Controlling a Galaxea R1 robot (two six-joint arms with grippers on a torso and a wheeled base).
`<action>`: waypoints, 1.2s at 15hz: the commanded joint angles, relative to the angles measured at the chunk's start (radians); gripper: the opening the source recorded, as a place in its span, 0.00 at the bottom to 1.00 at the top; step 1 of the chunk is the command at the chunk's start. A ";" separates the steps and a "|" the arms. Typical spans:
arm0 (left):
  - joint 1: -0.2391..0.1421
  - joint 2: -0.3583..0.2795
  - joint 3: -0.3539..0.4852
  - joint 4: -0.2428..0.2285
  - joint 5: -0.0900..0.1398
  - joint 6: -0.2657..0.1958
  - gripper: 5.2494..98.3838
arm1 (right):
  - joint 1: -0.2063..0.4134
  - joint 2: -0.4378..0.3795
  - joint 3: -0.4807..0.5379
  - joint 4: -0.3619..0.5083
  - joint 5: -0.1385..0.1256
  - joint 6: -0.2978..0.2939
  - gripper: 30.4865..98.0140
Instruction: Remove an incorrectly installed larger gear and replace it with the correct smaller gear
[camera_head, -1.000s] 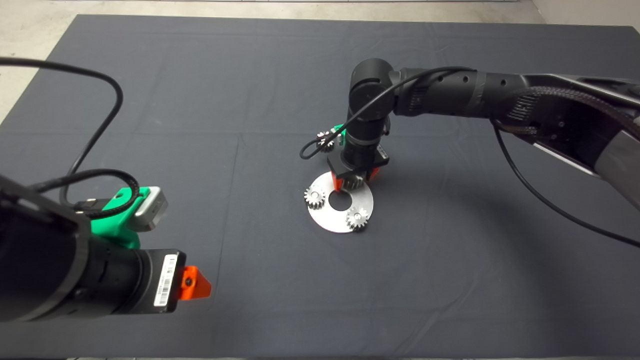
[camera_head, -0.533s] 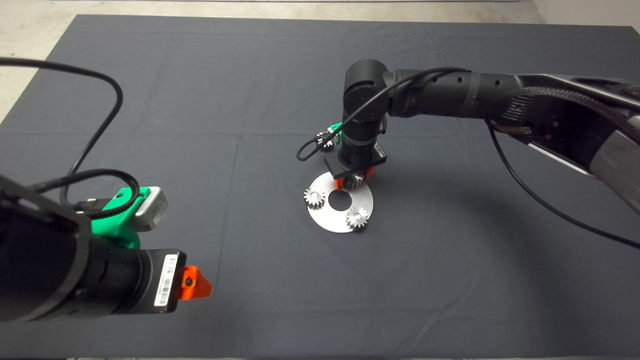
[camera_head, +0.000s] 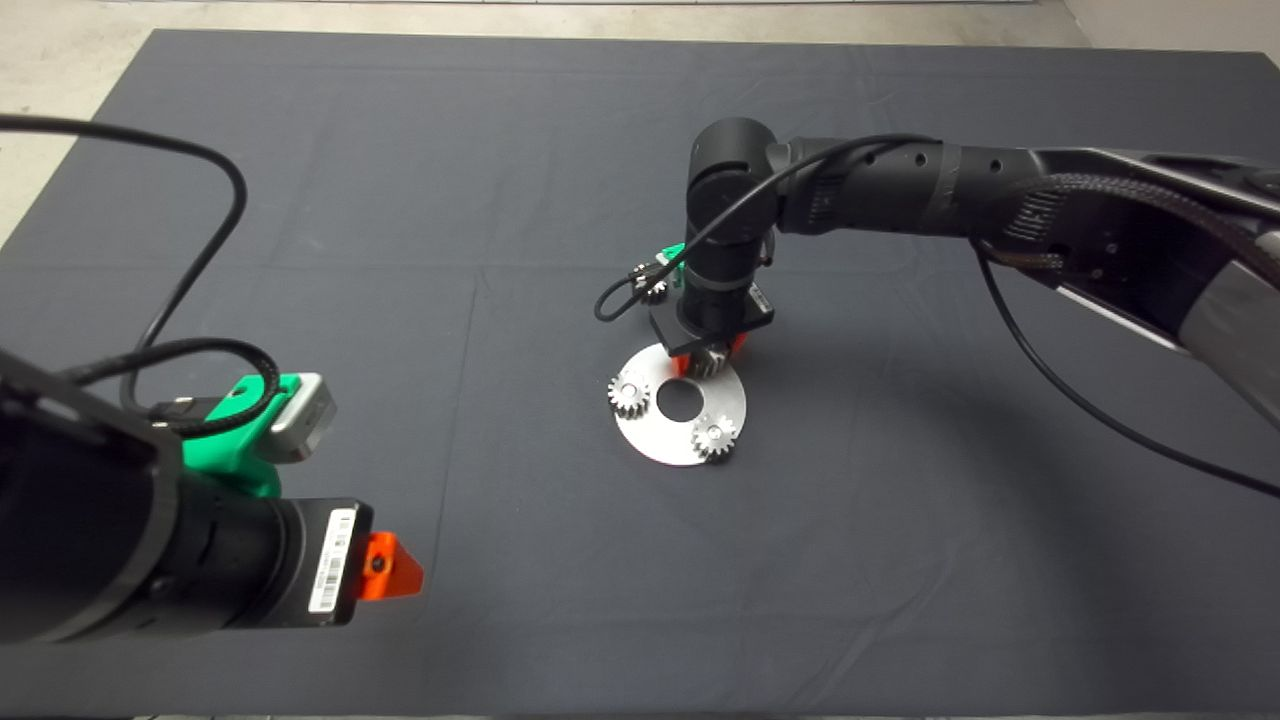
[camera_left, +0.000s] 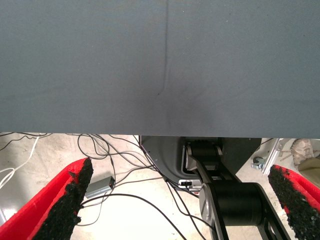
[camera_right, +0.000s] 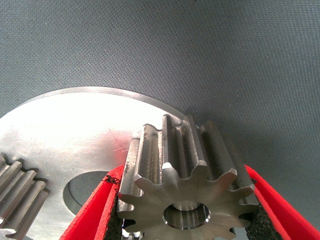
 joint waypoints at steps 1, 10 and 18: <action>-0.019 0.001 0.005 0.008 0.065 -0.001 0.90 | 0.085 -0.002 0.015 -0.041 -0.035 0.004 0.31; -0.014 0.005 0.001 0.022 0.064 -0.001 0.90 | 0.376 -0.030 0.012 0.183 -0.038 0.012 0.27; -0.013 0.013 0.001 0.035 0.063 -0.001 0.90 | 0.158 -0.499 0.167 0.103 -0.048 0.006 0.27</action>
